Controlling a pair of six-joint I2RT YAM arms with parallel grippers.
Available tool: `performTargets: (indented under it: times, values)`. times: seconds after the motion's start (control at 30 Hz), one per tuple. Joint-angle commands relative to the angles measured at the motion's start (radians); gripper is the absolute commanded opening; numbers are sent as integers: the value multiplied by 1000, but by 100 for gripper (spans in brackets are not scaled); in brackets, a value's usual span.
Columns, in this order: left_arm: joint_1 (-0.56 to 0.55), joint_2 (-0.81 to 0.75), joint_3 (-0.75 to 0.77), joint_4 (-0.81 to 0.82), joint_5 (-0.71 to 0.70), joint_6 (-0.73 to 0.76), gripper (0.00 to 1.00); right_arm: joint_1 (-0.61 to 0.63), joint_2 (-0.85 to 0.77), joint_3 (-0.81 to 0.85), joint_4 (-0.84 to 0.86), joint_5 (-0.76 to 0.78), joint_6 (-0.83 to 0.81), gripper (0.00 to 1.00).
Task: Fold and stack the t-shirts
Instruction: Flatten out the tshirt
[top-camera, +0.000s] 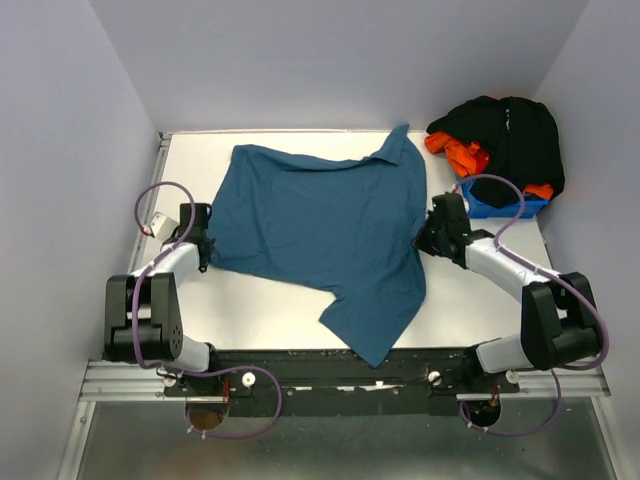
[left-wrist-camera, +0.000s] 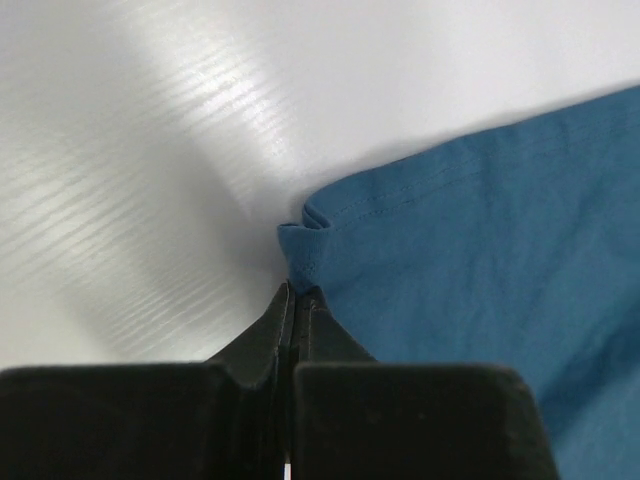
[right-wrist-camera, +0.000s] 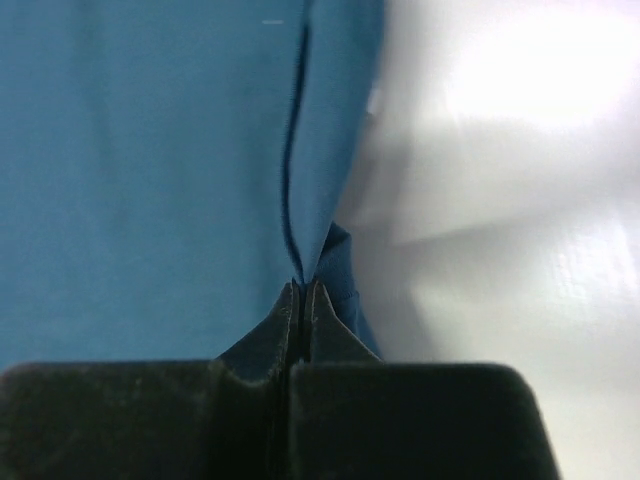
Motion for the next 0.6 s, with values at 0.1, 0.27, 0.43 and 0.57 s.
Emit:
performTargets:
  times: [0.1,0.27,0.43,0.57]
  values:
    - [70,-175,-60,-32,-58,-14,0,122,74,153,-119,56,-46,24]
    - [102,-216,-78,-35,-81,-37,0,91,45,149,-159,155,-37,77]
    - [141,-245,-89,-13,-102,-37,0,31,57,191,-184,165,-23,74]
    - [185,-233,-74,8,-82,-45,0,16,129,268,-193,165,-18,70]
